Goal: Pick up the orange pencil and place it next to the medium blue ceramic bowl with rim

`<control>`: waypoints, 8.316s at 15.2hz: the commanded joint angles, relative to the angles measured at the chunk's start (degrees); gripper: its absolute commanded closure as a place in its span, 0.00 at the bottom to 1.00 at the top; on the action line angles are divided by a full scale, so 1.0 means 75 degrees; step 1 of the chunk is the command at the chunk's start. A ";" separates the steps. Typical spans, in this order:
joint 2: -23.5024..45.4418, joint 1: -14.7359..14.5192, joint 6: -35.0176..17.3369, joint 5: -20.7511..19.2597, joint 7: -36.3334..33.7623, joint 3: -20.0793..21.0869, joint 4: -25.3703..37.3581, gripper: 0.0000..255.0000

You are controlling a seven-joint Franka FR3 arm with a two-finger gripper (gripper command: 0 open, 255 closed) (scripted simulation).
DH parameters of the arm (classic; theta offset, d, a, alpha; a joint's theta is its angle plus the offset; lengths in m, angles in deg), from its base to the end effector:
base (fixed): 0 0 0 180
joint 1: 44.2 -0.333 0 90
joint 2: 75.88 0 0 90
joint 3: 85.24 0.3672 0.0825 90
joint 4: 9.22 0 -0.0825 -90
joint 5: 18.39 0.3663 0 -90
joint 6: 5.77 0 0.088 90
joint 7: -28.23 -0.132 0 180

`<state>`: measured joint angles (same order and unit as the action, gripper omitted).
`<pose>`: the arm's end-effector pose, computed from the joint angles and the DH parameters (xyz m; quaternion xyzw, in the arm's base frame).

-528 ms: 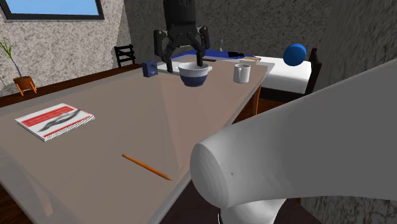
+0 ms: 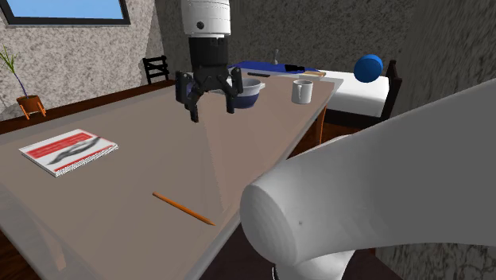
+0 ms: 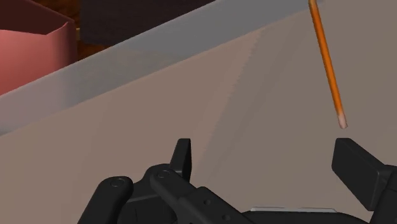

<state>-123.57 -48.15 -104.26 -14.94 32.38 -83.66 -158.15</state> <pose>0.2391 0.0318 0.5146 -0.9967 -0.0745 0.0242 0.0193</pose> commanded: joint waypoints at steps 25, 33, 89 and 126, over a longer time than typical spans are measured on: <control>0.1271 -0.2276 -0.4012 0.2258 0.1732 0.0332 -0.2585 0.00; 0.1271 -0.2276 -0.4011 0.2258 0.1732 0.0332 -0.2585 1.00; 0.2445 -0.1129 0.0083 0.0170 0.3426 -0.2249 0.2275 1.00; 1.0361 0.1196 0.1475 0.2516 0.8083 -0.4497 1.0100 1.00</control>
<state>-46.18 -39.22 -92.49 3.79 92.80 -117.44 -81.98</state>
